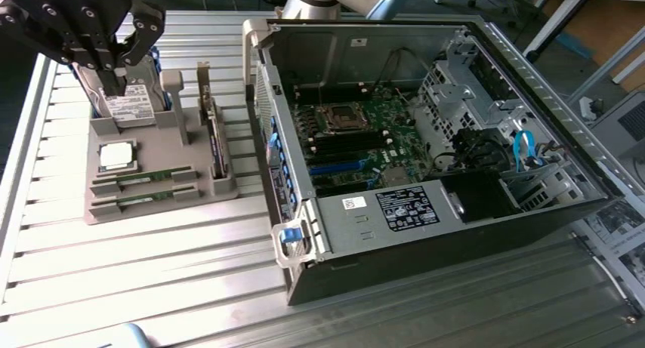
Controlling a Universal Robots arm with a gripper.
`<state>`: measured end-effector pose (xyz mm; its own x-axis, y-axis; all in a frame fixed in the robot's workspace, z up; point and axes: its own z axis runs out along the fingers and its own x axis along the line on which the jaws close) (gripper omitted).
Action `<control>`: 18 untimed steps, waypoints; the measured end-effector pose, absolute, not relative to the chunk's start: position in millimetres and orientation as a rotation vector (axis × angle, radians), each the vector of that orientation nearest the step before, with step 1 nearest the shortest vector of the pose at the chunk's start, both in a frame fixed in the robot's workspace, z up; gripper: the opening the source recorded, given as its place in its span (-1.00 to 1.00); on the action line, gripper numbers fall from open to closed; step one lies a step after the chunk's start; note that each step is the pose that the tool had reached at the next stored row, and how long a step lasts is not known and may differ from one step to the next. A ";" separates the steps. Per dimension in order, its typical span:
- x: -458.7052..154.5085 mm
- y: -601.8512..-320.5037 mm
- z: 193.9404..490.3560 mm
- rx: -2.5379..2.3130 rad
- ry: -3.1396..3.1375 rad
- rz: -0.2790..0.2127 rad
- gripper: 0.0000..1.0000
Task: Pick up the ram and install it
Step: 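Reach for the ram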
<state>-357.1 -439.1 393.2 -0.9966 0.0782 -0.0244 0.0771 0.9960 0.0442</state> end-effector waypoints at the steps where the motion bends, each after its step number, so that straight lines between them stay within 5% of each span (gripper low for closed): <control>1: -357.1 -439.9 393.1 0.121 3.112 0.067 -0.79; 18: -357.2 -445.6 393.1 0.121 3.112 0.067 -0.79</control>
<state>-357.2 -445.6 393.1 -0.9966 0.0783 -0.0244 0.0771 0.9960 0.0442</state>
